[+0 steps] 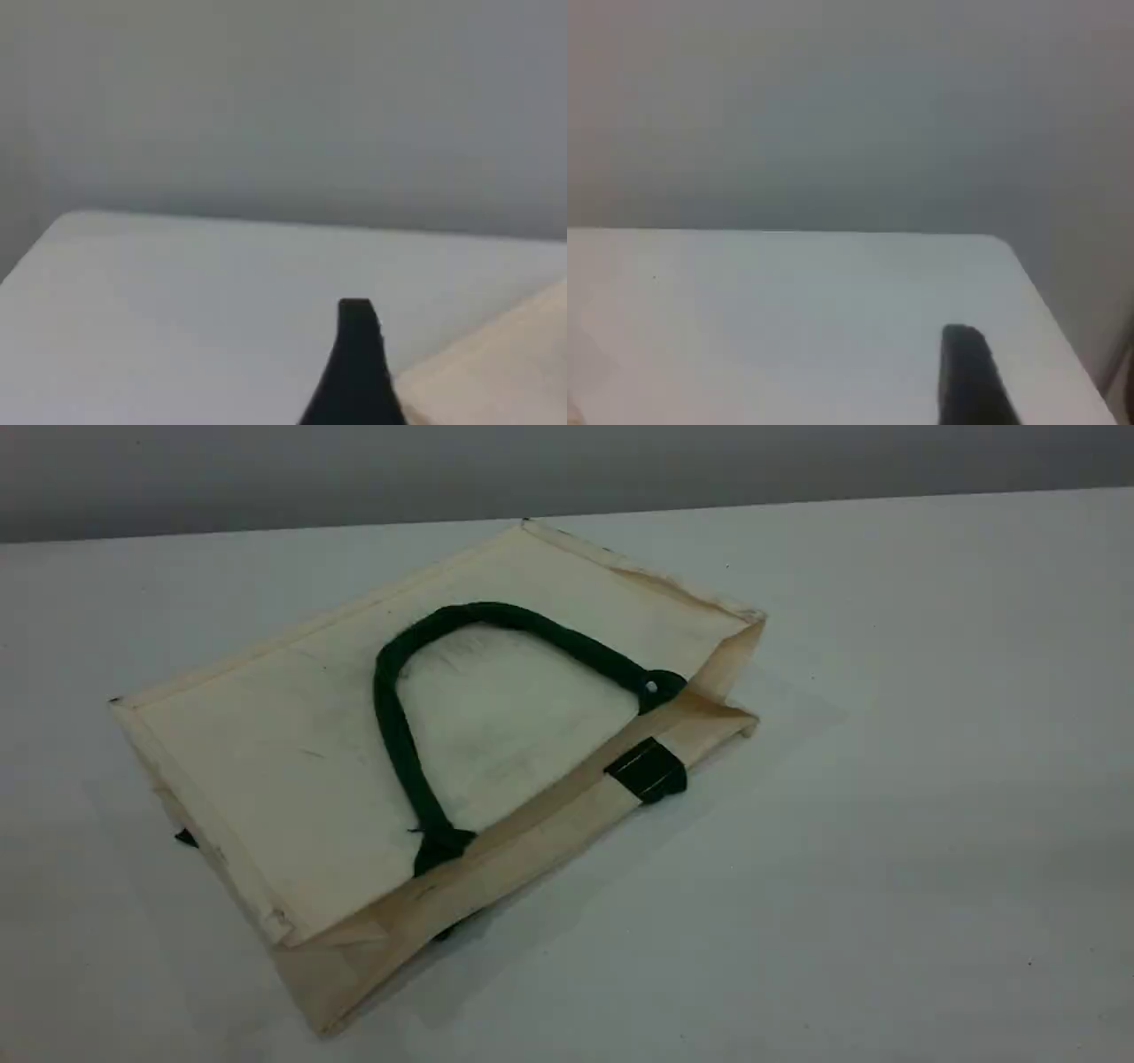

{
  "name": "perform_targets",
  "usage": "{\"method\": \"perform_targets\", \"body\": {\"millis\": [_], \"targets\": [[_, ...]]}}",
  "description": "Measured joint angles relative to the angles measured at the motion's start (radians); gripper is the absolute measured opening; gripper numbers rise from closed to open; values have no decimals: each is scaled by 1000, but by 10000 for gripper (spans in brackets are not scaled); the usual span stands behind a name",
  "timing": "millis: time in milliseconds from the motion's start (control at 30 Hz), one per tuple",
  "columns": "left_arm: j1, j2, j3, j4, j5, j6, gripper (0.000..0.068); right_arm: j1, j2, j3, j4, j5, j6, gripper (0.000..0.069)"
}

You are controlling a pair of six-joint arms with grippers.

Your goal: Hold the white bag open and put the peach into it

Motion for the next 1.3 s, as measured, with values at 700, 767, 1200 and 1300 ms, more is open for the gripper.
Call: {"method": "perform_targets", "body": {"millis": [700,767,1200,1300], "targets": [[-1,0,0,14,132,133,519,0,0,0,0,0,1,334],[-1,0,0,14,134,133,519,0,0,0,0,0,-1,334],[-1,0,0,15,179,132,519,0,0,0,0,0,-1,334],[-1,0,0,15,179,132,519,0,0,0,0,0,1,334]]}}
